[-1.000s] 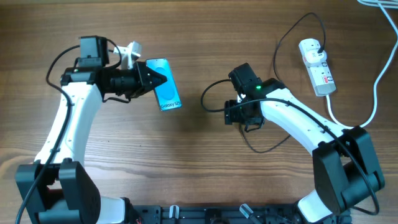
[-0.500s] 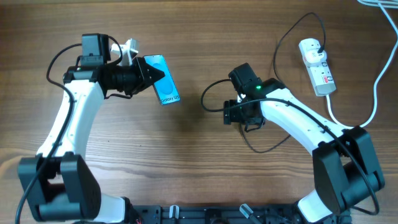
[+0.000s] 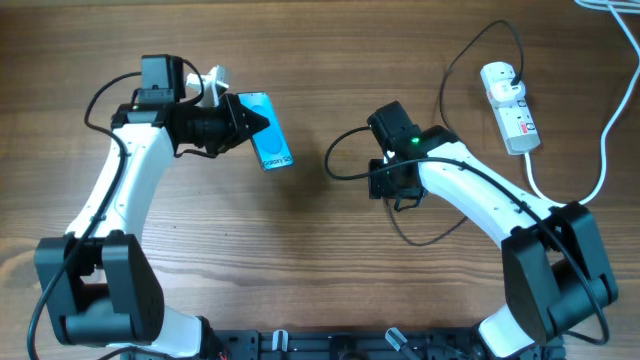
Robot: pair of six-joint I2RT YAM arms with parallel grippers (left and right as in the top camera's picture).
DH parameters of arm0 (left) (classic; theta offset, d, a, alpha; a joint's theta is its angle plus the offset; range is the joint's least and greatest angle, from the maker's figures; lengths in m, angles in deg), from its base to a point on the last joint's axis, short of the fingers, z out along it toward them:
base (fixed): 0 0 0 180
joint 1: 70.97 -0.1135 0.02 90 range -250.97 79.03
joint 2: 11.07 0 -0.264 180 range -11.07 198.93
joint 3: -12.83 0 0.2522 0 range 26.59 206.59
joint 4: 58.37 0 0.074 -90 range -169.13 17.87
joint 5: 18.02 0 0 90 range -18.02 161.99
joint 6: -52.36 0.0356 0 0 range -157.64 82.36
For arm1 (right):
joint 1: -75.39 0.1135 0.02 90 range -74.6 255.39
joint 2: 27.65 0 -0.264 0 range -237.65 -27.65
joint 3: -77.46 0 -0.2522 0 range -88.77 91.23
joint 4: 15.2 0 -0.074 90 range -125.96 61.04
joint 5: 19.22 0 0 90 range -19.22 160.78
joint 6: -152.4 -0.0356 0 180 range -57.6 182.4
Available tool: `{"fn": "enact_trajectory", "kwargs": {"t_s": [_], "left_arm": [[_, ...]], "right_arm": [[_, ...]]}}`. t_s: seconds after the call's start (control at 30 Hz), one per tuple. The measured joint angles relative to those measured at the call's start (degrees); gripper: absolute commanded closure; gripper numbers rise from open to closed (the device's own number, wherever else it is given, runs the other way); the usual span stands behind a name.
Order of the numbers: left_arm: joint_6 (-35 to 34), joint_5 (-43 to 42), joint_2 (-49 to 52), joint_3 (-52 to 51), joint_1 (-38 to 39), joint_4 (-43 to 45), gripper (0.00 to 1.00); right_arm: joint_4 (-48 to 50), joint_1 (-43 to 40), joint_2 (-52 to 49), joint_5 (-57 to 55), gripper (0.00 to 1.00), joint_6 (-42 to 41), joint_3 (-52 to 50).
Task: Plug charger to phone and switch on socket
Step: 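Lower the right gripper and close it on the USB-C plug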
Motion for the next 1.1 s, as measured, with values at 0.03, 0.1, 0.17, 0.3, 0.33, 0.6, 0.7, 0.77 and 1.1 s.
{"fn": "enact_trajectory", "kwargs": {"t_s": [0.03,0.1,0.17,0.3,0.33,0.6,0.7,0.77,1.1], "left_arm": [[0.0,0.0,0.0,0.0,0.2,0.0,0.96],[0.0,0.0,0.0,0.0,0.5,0.0,0.96],[0.0,0.0,0.0,0.0,0.7,0.0,0.96],[0.0,0.1,0.0,0.0,0.7,0.8,0.96],[0.0,0.1,0.0,0.0,0.7,0.9,0.96],[0.0,0.2,0.0,0.0,0.7,1.0,0.96],[0.0,0.2,0.0,0.0,0.7,1.0,0.96],[0.0,0.2,0.0,0.0,0.7,1.0,0.96],[0.0,0.2,0.0,0.0,0.7,1.0,0.96]], "right_arm": [[-0.1,0.0,0.0,-0.2,0.52,0.0,0.0],[-0.4,0.0,0.0,-0.2,0.52,0.2,0.0],[-0.9,0.0,0.0,-0.2,0.52,0.4,0.0],[-1.4,0.0,0.0,-0.2,0.53,0.8,0.0],[-1.4,0.0,0.0,-0.2,0.56,0.8,0.0],[1.5,0.0,0.0,-0.4,0.57,1.0,-1.3],[2.9,0.0,0.0,-0.4,0.57,0.6,-3.5],[3.1,0.0,0.0,-0.4,0.57,0.3,-4.4],[6.0,0.0,-0.1,-1.5,0.65,0.4,-4.8]]}}
